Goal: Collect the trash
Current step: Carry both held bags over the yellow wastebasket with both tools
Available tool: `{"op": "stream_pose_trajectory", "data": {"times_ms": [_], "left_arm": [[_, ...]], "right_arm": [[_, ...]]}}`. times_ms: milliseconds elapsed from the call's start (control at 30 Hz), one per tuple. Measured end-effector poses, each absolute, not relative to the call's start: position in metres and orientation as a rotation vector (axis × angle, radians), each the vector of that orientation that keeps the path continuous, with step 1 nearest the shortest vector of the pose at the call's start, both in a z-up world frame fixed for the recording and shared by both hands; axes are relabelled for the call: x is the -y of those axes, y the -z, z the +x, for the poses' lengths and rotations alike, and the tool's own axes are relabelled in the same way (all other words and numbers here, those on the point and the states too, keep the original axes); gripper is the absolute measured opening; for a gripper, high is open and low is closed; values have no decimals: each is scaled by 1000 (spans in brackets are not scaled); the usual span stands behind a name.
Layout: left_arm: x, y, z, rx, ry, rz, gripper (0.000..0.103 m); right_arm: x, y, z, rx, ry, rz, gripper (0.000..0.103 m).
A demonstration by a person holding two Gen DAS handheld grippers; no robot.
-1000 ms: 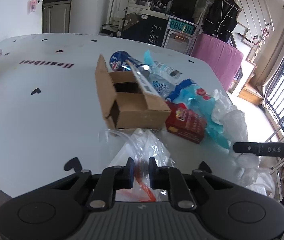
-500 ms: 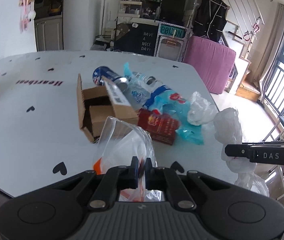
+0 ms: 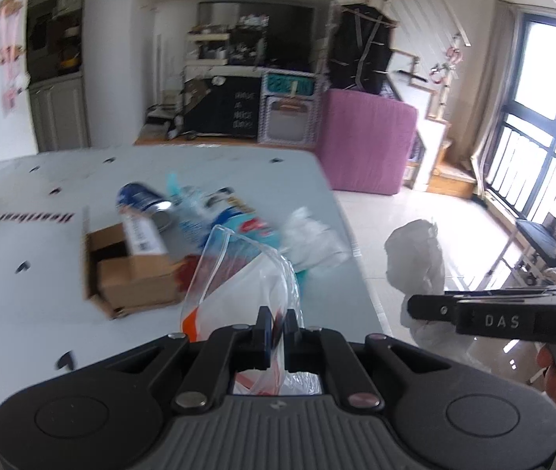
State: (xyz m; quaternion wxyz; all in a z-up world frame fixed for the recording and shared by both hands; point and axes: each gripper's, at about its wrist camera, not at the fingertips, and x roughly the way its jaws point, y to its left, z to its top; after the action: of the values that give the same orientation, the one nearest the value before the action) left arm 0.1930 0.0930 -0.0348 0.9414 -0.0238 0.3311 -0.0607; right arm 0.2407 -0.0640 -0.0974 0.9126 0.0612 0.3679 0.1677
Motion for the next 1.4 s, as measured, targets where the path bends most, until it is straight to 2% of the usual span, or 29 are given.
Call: {"op": "stream_pose_trajectory", "data": {"times_ms": [500,733,1000,1400], "left_arm": [[62,45,218,-670,333,7,6],[124,75,245,-711,393,-25,6],[180,168,294,-844,393,-75,6],[199,323,395,-1050,245,-115,6]], "right_arm": [[201,106,218,-718,-173,203,38],[264,131,221,-741,-82,238,38],[317,200,254,-847,-4,270,38],[339,345,345,-1036,-4,324,38]]}}
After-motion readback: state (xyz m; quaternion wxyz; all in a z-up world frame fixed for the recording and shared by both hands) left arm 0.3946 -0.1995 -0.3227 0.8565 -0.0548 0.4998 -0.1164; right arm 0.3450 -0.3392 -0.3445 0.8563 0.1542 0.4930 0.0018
